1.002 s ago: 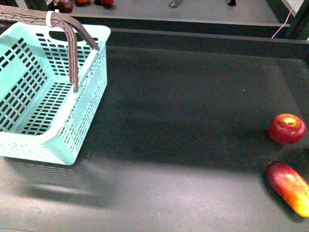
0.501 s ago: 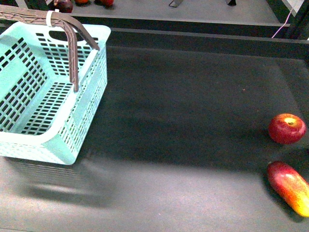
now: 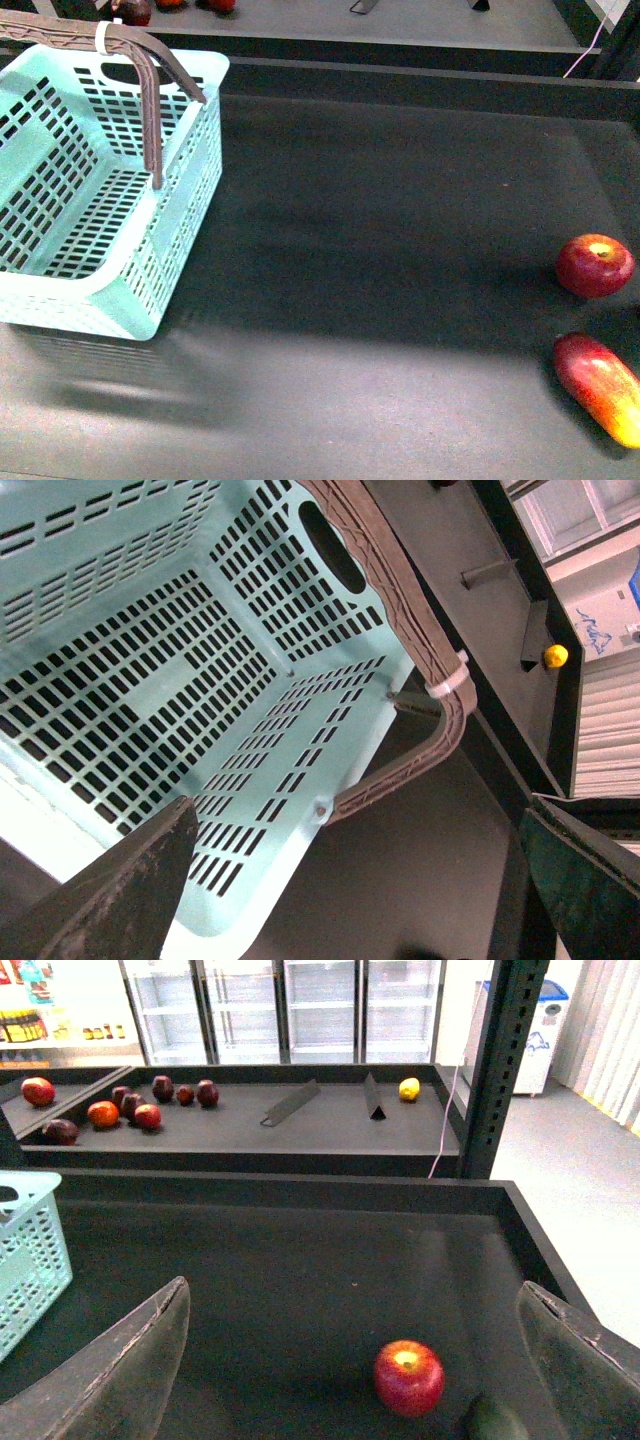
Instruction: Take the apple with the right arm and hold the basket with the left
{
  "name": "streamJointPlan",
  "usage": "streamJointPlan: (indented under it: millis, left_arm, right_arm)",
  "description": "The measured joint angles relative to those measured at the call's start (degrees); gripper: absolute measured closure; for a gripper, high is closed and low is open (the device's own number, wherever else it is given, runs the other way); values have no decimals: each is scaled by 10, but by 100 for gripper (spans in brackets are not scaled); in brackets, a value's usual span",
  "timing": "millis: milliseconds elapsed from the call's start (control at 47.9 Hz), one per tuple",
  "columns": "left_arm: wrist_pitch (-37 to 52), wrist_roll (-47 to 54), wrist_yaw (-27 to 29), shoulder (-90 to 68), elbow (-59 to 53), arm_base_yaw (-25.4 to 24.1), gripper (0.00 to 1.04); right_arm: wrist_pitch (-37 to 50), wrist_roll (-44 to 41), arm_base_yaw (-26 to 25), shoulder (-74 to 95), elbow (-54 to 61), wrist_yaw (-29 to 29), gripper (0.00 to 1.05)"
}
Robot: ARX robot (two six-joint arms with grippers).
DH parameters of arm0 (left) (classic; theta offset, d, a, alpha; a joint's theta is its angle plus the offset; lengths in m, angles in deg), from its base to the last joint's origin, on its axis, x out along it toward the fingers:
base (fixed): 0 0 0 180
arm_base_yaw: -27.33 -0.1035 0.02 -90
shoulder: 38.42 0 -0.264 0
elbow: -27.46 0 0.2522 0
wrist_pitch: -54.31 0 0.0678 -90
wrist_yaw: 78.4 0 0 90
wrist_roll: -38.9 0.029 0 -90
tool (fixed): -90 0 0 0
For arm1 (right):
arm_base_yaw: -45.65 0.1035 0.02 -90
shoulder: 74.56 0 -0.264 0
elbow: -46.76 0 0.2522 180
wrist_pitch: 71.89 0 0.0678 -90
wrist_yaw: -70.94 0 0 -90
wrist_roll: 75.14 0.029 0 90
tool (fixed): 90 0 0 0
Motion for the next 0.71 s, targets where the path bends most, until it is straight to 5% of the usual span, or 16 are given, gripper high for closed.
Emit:
streamJointPlan:
  millis: [250, 710]
  left_arm:
    - [17, -66, -39, -179, 143, -17, 7]
    - [-16, -185, -16, -362, 339, -4, 7]
  right_arm:
    - [0, 0, 0, 0, 0, 0, 9]
    - [0, 0, 0, 0, 0, 0, 9]
